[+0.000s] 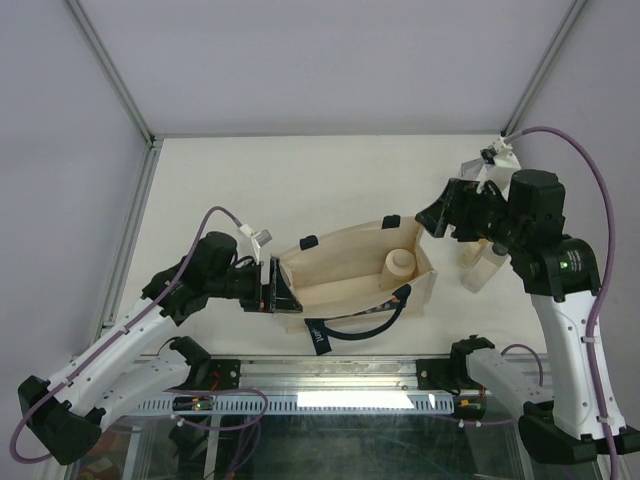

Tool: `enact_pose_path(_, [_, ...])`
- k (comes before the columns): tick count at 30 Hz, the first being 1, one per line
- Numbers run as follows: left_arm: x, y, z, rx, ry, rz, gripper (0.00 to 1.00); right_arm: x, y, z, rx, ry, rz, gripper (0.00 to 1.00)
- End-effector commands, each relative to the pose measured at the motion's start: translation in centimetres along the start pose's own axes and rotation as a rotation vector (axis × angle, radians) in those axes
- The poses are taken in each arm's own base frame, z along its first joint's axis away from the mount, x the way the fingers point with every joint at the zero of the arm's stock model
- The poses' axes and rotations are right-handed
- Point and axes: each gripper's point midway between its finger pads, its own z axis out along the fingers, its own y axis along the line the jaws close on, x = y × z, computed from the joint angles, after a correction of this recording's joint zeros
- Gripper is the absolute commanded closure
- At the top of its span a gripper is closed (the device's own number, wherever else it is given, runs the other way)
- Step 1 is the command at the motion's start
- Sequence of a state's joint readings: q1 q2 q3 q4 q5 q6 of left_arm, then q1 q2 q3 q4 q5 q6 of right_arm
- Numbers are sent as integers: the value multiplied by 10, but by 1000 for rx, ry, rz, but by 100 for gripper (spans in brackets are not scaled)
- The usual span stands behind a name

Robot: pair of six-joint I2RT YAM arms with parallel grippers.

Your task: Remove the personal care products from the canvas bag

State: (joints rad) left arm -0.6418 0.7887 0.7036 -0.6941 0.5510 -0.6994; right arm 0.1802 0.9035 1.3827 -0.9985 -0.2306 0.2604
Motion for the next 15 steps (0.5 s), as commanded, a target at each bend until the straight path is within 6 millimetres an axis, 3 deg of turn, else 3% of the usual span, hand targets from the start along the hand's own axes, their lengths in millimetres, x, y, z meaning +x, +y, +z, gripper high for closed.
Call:
enact_pose_path(1, [-1,0,5,9,8,-4,18,20,69,-18,-381,107,-85,26])
enact_pose_path(7, [-2,0,7,7,18,-1,18,61,90,-13,-439,274,-66,28])
enact_pose_path(10, [-2,0,7,7,15,-1,18,93,93,-3,-408,415,-58,29])
enact_pose_path(15, [-1,1,5,9,1,-9,18,128,53,9,-117,522,-19,27])
